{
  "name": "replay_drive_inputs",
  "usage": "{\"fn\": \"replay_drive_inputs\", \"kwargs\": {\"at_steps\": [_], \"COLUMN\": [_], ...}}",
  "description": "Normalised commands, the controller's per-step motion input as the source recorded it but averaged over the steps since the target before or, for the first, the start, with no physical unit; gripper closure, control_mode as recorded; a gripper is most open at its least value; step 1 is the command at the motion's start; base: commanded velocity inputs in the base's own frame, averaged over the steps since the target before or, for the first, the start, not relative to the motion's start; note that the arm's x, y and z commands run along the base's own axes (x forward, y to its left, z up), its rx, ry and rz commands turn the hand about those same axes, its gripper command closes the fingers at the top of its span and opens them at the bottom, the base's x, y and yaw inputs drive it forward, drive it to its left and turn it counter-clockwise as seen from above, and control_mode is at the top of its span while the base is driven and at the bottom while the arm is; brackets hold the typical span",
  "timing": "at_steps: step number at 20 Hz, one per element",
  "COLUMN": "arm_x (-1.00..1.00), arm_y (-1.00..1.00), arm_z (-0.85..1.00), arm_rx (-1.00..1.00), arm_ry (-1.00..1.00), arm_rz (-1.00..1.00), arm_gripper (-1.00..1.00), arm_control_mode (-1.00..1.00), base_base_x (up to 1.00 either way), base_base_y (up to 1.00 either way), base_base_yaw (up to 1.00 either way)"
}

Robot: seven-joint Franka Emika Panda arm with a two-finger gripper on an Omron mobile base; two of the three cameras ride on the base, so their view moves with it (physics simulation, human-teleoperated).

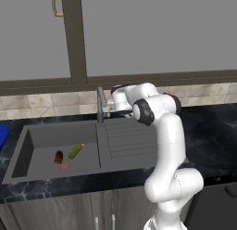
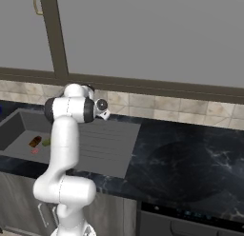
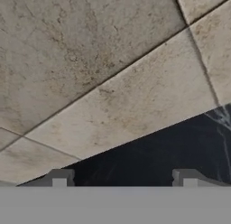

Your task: Pick up all produce items and place them in the sink. Turn on the sink faucet to wash them. Then turn the sink off and put them in the tray.

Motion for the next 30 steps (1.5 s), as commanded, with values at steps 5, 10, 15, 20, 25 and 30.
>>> {"fn": "replay_drive_inputs", "kwargs": {"at_steps": [5, 10, 15, 20, 25, 30], "arm_x": [0.4, 0.16, -0.46, -0.69, -0.89, -0.85], "arm_y": [0.46, 0.21, -0.48, -0.51, -0.4, -0.29], "arm_z": [0.0, 0.01, 0.45, 0.77, 0.71, 0.84], "arm_rx": [0.01, 0.0, -0.02, -0.07, -0.12, -0.13], "arm_ry": [0.0, 0.0, 0.0, 0.0, 0.0, 0.02], "arm_rz": [0.0, 0.0, -0.02, -0.03, -0.01, 0.0], "arm_gripper": [-1.0, -1.0, -1.0, -1.0, -1.0, -1.0], "arm_control_mode": [-1.0, -1.0, -1.0, -1.0, -1.0, -1.0], "base_base_x": [0.0, 0.0, 0.0, 0.0, 0.0, 0.0], "base_base_y": [0.0, 0.0, 0.0, 0.0, 0.0, 0.0], "base_base_yaw": [0.0, 0.0, 0.0, 0.0, 0.0, 0.0]}}
